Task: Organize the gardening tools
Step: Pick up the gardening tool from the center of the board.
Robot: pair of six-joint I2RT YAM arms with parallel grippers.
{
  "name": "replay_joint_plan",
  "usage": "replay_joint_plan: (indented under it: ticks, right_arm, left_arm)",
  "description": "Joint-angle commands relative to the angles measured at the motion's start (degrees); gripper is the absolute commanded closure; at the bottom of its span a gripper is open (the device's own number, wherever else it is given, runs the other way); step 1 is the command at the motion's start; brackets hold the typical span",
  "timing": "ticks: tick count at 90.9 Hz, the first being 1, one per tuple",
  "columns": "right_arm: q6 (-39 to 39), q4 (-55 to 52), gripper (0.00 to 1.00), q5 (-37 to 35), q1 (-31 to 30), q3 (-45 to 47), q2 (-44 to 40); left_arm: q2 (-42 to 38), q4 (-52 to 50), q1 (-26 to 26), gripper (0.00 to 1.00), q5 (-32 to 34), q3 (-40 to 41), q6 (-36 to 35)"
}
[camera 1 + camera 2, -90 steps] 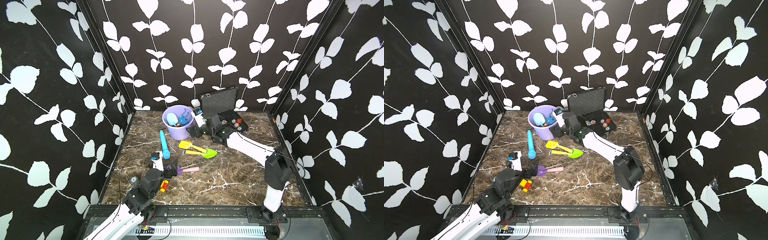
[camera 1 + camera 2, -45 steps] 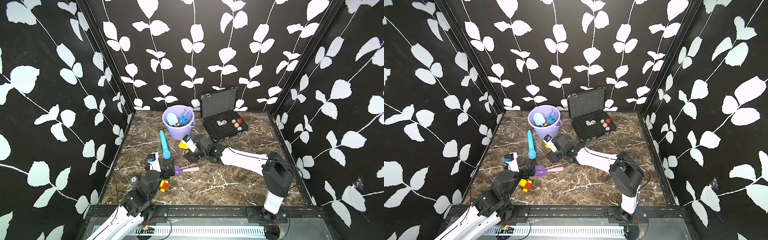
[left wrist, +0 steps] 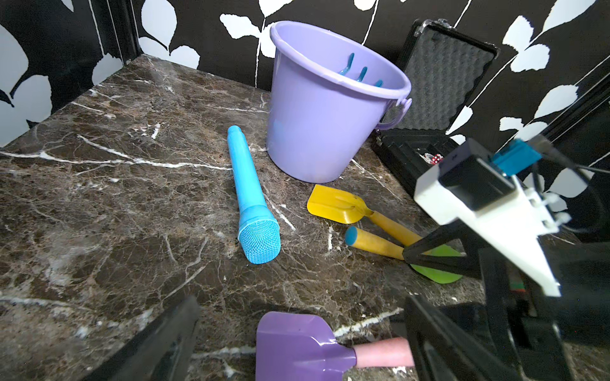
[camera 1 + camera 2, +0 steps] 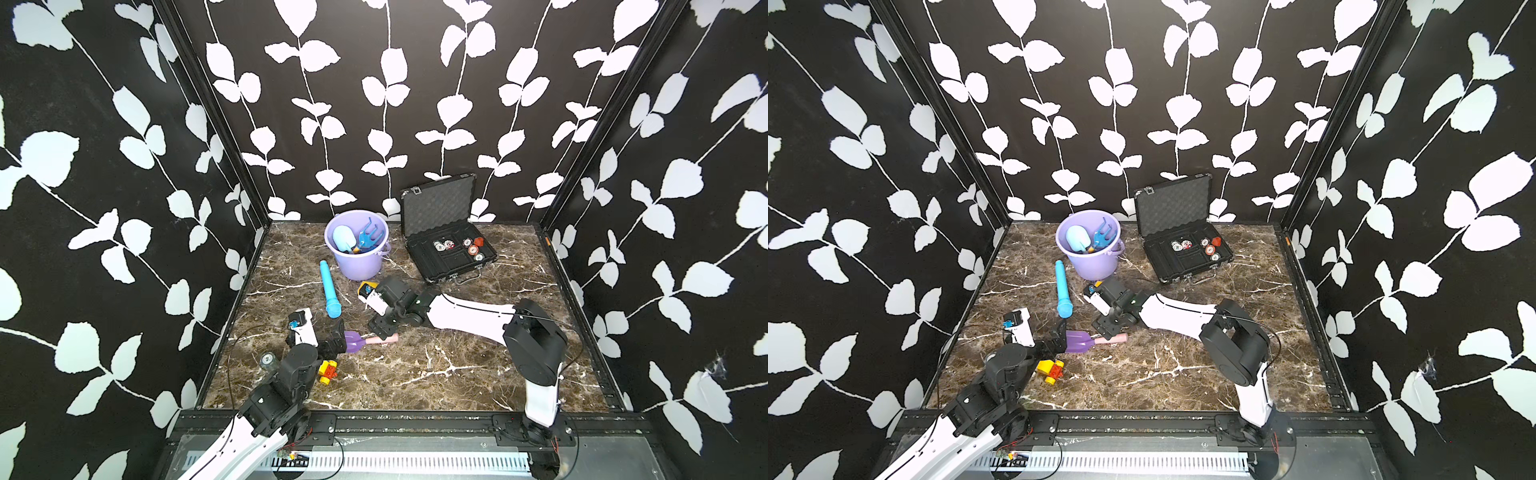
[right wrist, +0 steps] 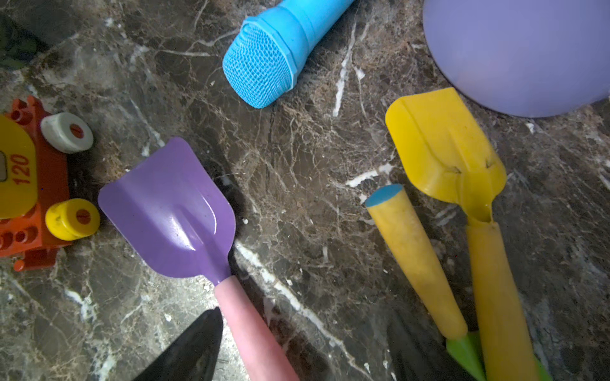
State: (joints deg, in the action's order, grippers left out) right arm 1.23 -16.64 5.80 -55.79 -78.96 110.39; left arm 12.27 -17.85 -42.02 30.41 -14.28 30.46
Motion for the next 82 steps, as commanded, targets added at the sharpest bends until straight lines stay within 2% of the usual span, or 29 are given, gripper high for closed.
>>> replay_joint_plan:
  ticks: [1,82]
  right_arm:
    - [-1.0,-3.1,0.19,-0.4,-0.3,-1.6,1.4]
    - [-2.9,-10.0,0.27,2.4,-1.7,-3.0,5.1]
  left_arm:
    - [-0.4,-0.8,-0.1,0.01,1.2,0.3,0.1]
    - [1.0,-0.3,-0.2,0.01,0.9,0.4,0.5]
